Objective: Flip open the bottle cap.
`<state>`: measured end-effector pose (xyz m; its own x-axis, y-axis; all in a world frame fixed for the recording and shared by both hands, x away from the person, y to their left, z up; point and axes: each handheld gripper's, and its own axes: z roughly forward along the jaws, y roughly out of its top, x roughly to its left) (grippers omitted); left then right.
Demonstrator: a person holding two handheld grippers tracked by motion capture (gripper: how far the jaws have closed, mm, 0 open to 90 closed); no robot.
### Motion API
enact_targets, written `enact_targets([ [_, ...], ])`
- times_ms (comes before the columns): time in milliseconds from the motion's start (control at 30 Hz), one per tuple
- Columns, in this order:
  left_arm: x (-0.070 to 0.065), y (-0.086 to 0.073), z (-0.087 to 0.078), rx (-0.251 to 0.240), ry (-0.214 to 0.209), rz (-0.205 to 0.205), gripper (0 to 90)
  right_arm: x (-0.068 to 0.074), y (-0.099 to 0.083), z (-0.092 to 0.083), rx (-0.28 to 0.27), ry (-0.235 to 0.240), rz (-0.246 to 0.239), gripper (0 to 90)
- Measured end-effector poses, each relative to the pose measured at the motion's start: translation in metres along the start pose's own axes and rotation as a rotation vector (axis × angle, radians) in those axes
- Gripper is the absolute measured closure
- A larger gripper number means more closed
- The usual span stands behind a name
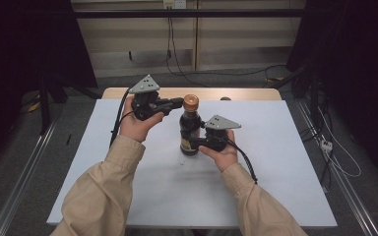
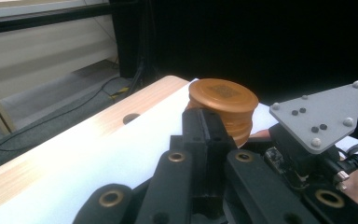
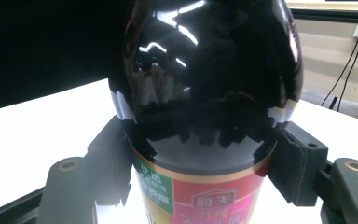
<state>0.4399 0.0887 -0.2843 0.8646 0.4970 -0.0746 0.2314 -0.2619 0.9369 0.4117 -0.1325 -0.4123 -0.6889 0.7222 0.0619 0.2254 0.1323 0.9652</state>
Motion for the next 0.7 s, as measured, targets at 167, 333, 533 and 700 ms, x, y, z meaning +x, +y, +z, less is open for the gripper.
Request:
enact_targets([
  [167,-0.0021,0.0031,-0.0001,-0.013,0.004,-0.003,90.0,-0.0007,-0.0004,0.0000,-0.005,-0.001,0.002,30.6],
  [333,-0.0022,0.0060,-0.0003,-0.006,0.004,0.000,90.0,-0.0003,0.0001,0.0000,0.000,-0.004,0.005,30.7],
  [533,-0.0025,0.0065,0.0020,-0.015,0.001,-0.004,90.0,-0.0012,-0.0004,-0.0004,-0.005,-0.003,0.008,30.7],
  [700,-0.0019,0.0067,0.0035,-0.017,0.001,-0.003,90.0,-0.0022,-0.0002,-0.0004,-0.005,-0.006,0.015,30.7],
])
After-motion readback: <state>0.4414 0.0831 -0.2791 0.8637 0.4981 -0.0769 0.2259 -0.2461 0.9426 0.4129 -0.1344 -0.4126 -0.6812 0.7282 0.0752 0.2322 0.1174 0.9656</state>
